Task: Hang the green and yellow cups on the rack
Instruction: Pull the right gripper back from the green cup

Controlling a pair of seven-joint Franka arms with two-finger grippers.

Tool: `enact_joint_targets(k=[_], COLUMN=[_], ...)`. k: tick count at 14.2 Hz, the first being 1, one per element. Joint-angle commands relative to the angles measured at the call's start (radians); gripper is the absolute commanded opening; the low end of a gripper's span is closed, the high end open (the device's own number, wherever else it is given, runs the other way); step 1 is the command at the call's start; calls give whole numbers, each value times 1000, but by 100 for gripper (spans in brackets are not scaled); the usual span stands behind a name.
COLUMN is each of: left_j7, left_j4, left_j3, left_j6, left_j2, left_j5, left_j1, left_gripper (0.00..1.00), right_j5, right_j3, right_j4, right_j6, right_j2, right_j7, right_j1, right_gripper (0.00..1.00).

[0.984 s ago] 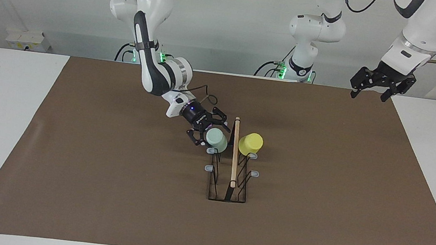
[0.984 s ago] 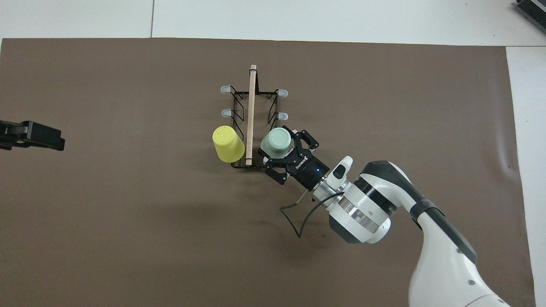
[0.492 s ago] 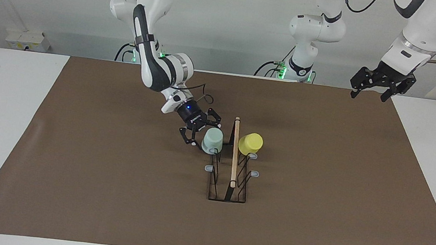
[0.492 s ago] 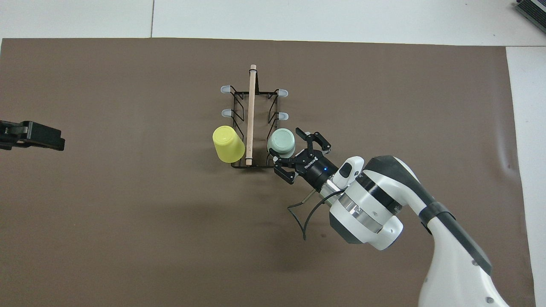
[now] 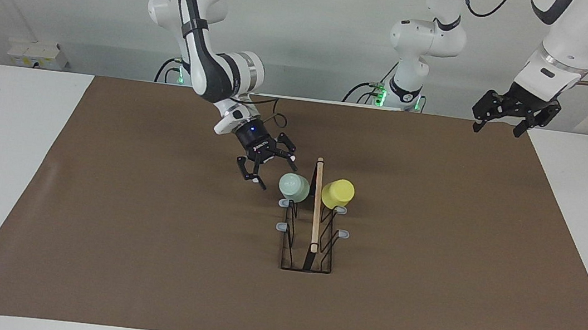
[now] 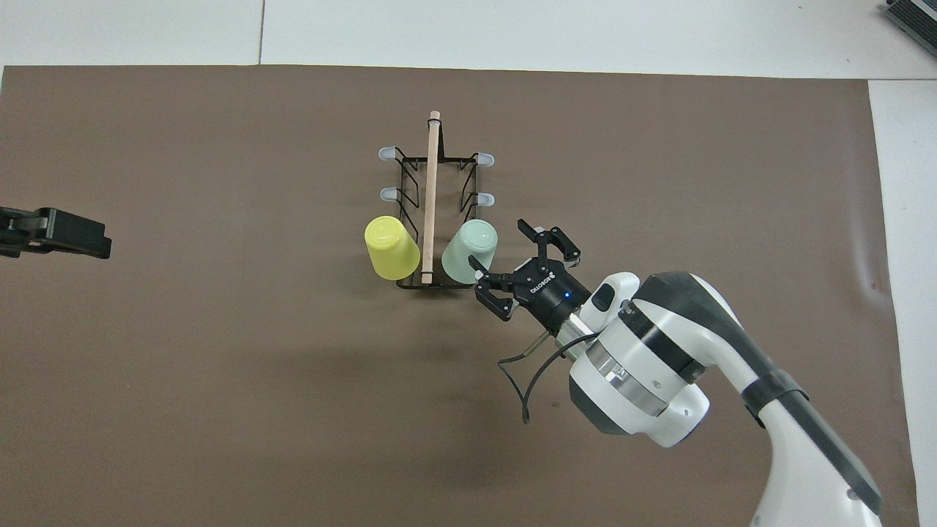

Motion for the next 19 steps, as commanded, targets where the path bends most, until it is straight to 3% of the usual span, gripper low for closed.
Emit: enact_joint_targets(k=[1, 2, 5, 7, 13, 19], left_j7=[-12, -12, -12, -12, -12, -12], left_j4=[-8, -8, -8, -8, -8, -8], left_j3=[-7, -7, -7, -7, -7, -7], left_j6=[-7, -7, -9, -9, -7, -9], left_j2=[-6, -6, -6, -7, -6, -6], left_j5=[17, 17, 17, 17, 17, 17], left_j1=[6, 6, 6, 6, 6, 6], left_gripper=[100, 100, 100, 100, 100, 100], right_j5=[206, 206, 153, 78, 2, -189], right_j3=[3, 3, 9, 13, 10, 6], right_j4=[-3, 2, 88, 97, 102, 112], right_j6=[98, 164, 509, 617, 663, 656], right_j2=[-47, -71, -157, -194, -208, -198], right_j7=[-71, -58, -58, -61, -136, -214], right_j1=[5, 5, 2, -2, -10, -18], right_gripper=[100, 100, 100, 100, 100, 100])
